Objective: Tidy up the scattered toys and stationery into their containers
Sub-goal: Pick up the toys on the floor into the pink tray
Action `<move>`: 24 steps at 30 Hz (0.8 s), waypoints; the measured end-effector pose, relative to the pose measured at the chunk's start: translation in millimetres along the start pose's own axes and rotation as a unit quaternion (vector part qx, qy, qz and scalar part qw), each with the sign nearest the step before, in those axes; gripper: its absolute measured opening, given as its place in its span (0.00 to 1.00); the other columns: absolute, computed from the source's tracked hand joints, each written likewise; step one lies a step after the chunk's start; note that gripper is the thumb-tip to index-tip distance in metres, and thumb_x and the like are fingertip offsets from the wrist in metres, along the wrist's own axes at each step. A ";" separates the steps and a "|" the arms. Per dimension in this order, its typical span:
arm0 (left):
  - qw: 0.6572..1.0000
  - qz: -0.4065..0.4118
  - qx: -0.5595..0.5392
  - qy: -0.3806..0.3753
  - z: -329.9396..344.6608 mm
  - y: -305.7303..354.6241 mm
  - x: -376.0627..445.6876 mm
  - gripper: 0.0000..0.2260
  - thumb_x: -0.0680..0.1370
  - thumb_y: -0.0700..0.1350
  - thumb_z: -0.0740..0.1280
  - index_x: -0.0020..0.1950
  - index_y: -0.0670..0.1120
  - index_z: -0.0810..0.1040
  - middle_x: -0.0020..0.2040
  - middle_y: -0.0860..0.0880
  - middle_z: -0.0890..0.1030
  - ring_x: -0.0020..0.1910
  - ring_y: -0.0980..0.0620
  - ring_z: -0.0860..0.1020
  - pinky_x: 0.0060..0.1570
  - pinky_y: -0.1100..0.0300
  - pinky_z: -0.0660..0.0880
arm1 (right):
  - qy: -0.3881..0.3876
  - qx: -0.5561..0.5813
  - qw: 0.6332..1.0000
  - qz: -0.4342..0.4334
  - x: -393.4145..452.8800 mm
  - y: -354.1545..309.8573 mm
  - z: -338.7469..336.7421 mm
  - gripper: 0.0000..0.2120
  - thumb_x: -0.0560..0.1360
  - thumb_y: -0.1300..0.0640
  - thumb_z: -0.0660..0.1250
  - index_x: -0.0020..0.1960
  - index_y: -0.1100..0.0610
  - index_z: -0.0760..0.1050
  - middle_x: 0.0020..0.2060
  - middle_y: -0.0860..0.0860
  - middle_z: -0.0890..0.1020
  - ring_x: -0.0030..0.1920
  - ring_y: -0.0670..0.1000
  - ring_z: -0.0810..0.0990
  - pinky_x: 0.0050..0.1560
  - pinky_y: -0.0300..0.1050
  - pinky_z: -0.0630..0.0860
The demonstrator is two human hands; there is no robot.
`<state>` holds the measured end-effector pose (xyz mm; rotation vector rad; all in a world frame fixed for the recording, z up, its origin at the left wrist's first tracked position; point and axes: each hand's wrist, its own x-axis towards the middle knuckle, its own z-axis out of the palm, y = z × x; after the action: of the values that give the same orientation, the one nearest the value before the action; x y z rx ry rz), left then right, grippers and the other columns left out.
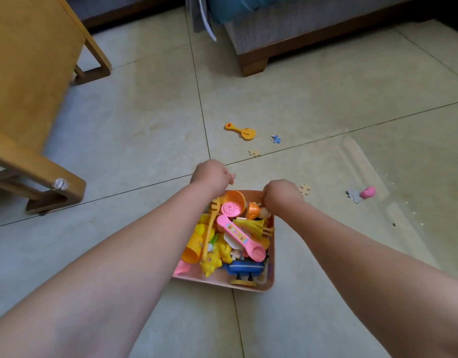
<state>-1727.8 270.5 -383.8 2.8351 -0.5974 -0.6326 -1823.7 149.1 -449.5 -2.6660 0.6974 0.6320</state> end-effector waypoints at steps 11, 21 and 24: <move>0.990 0.068 -0.016 0.124 8.4 5.4 19.9 0.08 0.79 0.46 0.64 0.51 0.53 0.83 0.56 0.46 0.78 0.62 0.44 0.69 0.59 0.55 0.68 | 0.008 0.260 0.961 0.095 12.5 -23.7 7.4 0.10 0.74 0.56 0.65 0.36 0.59 0.77 0.36 0.53 0.83 0.39 0.54 0.82 0.32 0.40 0.73; 0.980 0.148 -0.032 0.129 47.4 56.2 33.6 0.08 0.78 0.45 0.65 0.55 0.50 0.82 0.57 0.45 0.75 0.65 0.45 0.66 0.62 0.57 0.66 | 0.048 0.459 0.877 0.131 5.0 38.6 16.4 0.23 0.81 0.45 0.56 0.49 0.62 0.80 0.39 0.58 0.85 0.40 0.56 0.83 0.46 0.47 0.78; 0.978 0.187 0.001 0.089 67.1 77.3 32.9 0.09 0.78 0.46 0.66 0.57 0.51 0.81 0.55 0.46 0.76 0.64 0.46 0.68 0.63 0.55 0.68 | 0.141 0.401 0.887 0.181 -0.3 81.2 25.1 0.13 0.80 0.51 0.59 0.51 0.58 0.77 0.44 0.56 0.83 0.42 0.56 0.79 0.39 0.46 0.70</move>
<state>-1756.7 181.3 -436.5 2.6348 -1.0571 -0.3088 -1874.8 91.7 -485.8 -1.8642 1.2322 -0.0124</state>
